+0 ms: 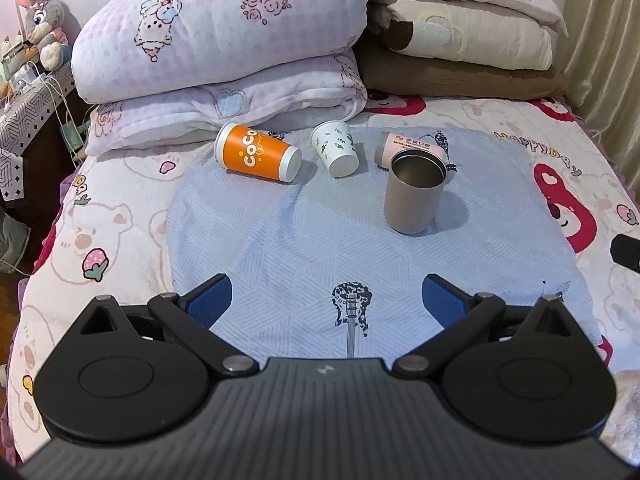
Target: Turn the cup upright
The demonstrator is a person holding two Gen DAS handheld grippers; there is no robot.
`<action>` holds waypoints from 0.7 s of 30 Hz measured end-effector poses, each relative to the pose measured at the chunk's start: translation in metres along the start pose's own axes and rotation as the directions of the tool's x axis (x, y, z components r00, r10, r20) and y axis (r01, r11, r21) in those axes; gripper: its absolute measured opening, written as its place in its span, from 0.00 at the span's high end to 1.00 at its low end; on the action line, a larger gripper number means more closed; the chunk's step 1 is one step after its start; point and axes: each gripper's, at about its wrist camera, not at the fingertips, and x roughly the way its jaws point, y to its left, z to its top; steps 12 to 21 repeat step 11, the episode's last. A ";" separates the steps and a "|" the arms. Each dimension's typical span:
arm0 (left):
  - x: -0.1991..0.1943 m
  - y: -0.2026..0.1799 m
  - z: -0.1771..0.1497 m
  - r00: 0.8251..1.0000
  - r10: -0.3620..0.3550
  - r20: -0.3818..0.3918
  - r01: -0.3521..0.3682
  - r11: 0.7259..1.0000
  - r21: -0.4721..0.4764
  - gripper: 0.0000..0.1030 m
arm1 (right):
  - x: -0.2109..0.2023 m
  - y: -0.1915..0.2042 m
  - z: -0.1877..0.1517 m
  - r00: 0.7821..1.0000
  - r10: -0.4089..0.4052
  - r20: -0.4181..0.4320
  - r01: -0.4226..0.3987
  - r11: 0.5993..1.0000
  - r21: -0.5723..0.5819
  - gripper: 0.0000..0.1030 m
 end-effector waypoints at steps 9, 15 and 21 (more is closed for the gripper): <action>-0.001 -0.001 0.001 1.000 0.023 0.011 -0.024 0.999 0.021 0.00 | 0.000 0.000 0.000 1.000 0.000 0.001 0.000 1.000 0.001 0.00; -0.001 0.000 0.001 1.000 0.020 0.008 -0.020 1.000 0.017 0.00 | 0.000 0.000 0.000 1.000 -0.001 0.001 0.001 1.000 -0.001 0.00; -0.001 0.000 0.001 1.000 0.020 0.008 -0.020 1.000 0.017 0.00 | 0.000 0.000 0.000 1.000 -0.001 0.001 0.001 1.000 -0.001 0.00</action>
